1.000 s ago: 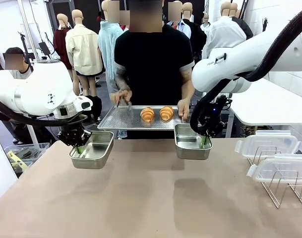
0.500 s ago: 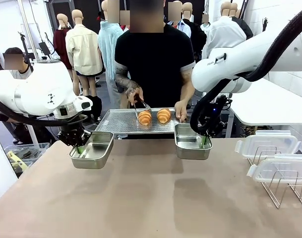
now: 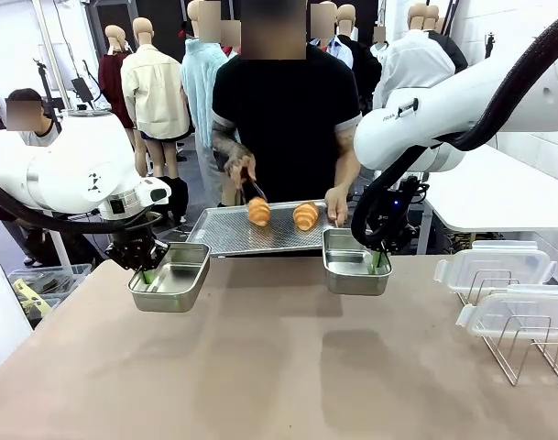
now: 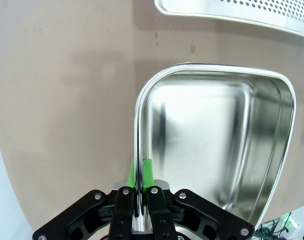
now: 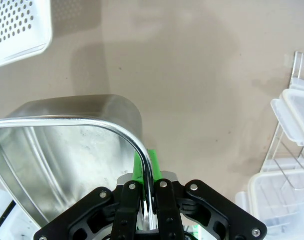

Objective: Place the bread in airtight containers.
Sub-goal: Once an object is inside an Airtight Container , place the container in the center of the table.

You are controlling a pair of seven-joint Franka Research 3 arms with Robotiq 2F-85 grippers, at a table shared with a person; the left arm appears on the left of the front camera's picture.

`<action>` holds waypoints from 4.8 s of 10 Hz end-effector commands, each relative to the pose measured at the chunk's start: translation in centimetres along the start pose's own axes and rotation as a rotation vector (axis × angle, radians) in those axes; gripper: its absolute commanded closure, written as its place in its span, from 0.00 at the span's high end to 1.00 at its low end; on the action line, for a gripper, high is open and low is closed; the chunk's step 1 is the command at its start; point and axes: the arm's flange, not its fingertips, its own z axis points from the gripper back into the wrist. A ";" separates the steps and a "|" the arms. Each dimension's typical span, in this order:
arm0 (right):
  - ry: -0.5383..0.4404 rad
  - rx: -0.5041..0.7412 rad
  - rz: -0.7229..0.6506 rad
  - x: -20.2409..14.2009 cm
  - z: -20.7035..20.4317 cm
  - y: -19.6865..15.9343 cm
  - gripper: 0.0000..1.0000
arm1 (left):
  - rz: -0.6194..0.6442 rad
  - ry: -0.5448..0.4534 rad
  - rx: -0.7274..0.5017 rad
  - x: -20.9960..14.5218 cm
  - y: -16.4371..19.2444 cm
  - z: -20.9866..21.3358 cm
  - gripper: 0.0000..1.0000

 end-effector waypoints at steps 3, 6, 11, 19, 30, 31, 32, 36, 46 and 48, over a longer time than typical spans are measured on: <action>-0.018 -0.003 0.005 0.1 0.1 0.1 0.00 | -0.013 -0.020 0.006 0.1 0.1 0.2 0.00; -0.018 -0.003 0.005 0.1 0.1 0.1 0.00 | -0.013 -0.020 0.006 0.1 0.1 0.2 0.00; -0.018 -0.003 0.005 0.1 0.1 0.1 0.00 | -0.013 -0.020 0.006 0.1 0.1 0.2 0.00; -0.018 -0.003 0.005 0.1 0.1 0.1 0.00 | -0.013 -0.020 0.006 0.1 0.1 0.2 0.00; -0.018 -0.003 0.005 0.1 0.1 0.1 0.00 | -0.013 -0.020 0.006 0.1 0.1 0.2 0.00; -0.018 -0.003 0.005 0.1 0.1 0.1 0.00 | -0.013 -0.020 0.006 0.1 0.1 0.2 0.00; -0.018 -0.003 0.005 0.1 0.1 0.1 0.00 | -0.013 -0.020 0.006 0.1 0.1 0.2 0.00; -0.018 -0.003 0.005 0.1 0.1 0.1 0.00 | -0.013 -0.020 0.006 0.1 0.1 0.2 0.00; -0.018 -0.003 0.005 0.1 0.1 0.1 0.00 | 0.030 -0.052 0.034 -0.2 1.6 -2.3 0.00; -0.018 -0.003 0.005 0.1 0.1 0.1 0.00 | 0.054 -0.069 0.084 -0.5 3.0 -4.1 0.00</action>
